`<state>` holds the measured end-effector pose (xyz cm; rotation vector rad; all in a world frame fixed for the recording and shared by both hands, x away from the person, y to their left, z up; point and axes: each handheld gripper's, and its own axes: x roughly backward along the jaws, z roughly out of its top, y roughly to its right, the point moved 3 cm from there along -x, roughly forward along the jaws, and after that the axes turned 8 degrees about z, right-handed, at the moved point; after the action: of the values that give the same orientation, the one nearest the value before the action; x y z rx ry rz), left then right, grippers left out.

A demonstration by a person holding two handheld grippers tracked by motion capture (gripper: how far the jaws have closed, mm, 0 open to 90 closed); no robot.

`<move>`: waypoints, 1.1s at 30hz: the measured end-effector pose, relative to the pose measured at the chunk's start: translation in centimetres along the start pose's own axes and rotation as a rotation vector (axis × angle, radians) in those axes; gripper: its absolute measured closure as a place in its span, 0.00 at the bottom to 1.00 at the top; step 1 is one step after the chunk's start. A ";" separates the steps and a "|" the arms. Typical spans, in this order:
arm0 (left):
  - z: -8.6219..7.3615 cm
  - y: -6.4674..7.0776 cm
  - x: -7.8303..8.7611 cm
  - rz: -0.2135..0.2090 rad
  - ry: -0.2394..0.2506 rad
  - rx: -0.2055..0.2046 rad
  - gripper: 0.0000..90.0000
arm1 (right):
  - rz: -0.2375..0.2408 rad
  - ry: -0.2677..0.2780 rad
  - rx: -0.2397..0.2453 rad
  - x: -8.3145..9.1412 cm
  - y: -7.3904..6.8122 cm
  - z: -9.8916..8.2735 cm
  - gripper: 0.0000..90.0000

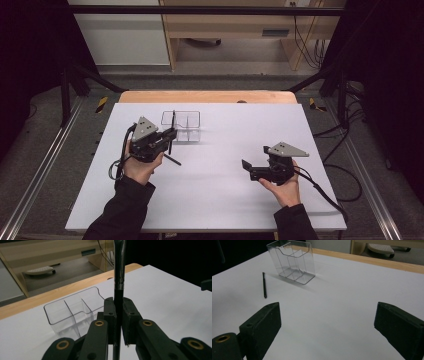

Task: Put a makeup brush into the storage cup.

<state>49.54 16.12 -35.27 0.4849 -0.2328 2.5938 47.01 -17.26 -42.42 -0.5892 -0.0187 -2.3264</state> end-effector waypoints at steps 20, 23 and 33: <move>2.2 -0.8 -2.5 0.018 0.011 0.003 0.92 | -0.006 0.000 0.034 0.6 -0.4 -0.2 0.07; 2.4 -0.9 -3.2 0.021 0.001 -0.001 0.92 | -0.004 0.003 0.036 0.6 -0.4 -0.2 0.07; 2.6 -1.6 -5.4 0.037 -0.017 0.016 0.92 | -0.006 0.003 0.035 0.7 -0.4 -0.2 0.07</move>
<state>55.56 14.55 -34.81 0.5130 -0.2291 2.6300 46.28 -17.46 -42.25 -0.5685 -0.0596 -2.3283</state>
